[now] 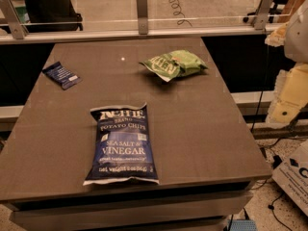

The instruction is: Move green jalapeno chip bag near rxbar blueberry

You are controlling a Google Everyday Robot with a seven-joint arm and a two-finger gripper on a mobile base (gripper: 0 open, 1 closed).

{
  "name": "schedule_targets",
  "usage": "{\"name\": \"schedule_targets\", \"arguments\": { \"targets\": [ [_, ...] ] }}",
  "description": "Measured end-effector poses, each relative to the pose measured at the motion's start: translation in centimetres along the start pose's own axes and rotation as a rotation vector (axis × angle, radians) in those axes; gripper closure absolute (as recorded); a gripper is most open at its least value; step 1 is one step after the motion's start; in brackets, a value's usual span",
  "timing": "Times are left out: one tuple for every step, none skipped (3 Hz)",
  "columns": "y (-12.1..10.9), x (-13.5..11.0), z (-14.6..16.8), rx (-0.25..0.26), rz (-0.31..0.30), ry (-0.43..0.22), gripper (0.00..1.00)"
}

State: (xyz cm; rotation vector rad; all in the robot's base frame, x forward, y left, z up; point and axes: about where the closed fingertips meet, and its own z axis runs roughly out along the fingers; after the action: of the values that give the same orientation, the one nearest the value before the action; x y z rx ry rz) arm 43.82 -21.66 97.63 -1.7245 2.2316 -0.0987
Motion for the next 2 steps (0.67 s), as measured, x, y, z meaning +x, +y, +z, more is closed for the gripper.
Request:
{"name": "schedule_targets", "arguments": {
  "targets": [
    [0.0, 0.0, 0.0, 0.0, 0.0, 0.0, 0.0],
    [-2.0, -0.7, 1.5, 0.019, -0.024, -0.047, 0.0]
  ]
}}
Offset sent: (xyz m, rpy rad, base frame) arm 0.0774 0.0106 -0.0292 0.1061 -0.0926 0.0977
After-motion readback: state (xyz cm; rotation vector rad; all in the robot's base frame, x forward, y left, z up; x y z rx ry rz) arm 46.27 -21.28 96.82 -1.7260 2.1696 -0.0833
